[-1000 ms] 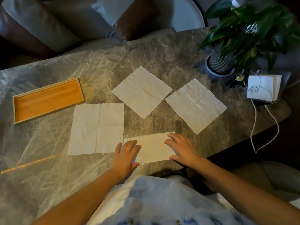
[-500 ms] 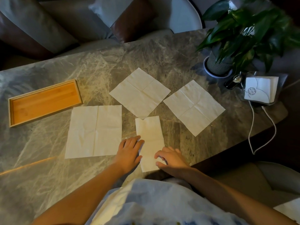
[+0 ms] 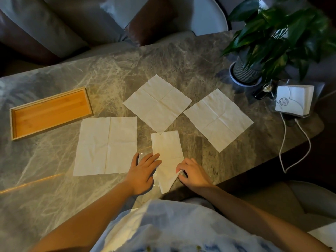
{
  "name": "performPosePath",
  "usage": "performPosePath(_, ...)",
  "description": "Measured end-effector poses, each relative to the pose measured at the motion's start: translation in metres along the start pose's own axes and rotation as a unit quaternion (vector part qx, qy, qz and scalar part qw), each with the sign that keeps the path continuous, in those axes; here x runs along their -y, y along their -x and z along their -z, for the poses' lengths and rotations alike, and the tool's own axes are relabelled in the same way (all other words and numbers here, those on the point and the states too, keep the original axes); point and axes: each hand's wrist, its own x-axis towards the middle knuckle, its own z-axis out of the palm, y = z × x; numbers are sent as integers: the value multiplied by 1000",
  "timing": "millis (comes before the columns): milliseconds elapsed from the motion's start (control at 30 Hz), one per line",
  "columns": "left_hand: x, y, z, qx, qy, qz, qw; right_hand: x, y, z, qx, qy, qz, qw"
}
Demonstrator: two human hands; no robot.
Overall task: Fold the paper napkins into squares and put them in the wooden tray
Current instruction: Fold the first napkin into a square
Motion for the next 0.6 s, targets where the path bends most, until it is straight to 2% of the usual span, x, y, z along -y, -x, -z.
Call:
performPosePath(133,5,6,-1,-13,2,-7,1000,6,0,10,-16,-74,23,997)
performPosePath(233,0,6,0,-62,16,-5,998,10,5,15,-20,-98,41,994)
performPosePath(400,-5,4,2,-128,104,73,984,6,10,15,37,0,46,998)
performPosePath(500,-7,9,3,-158,157,86,971,-7,14,12,83,80,37,993)
performPosePath(600,-5,16,-2,-160,159,86,970,-8,16,6,59,103,34,992)
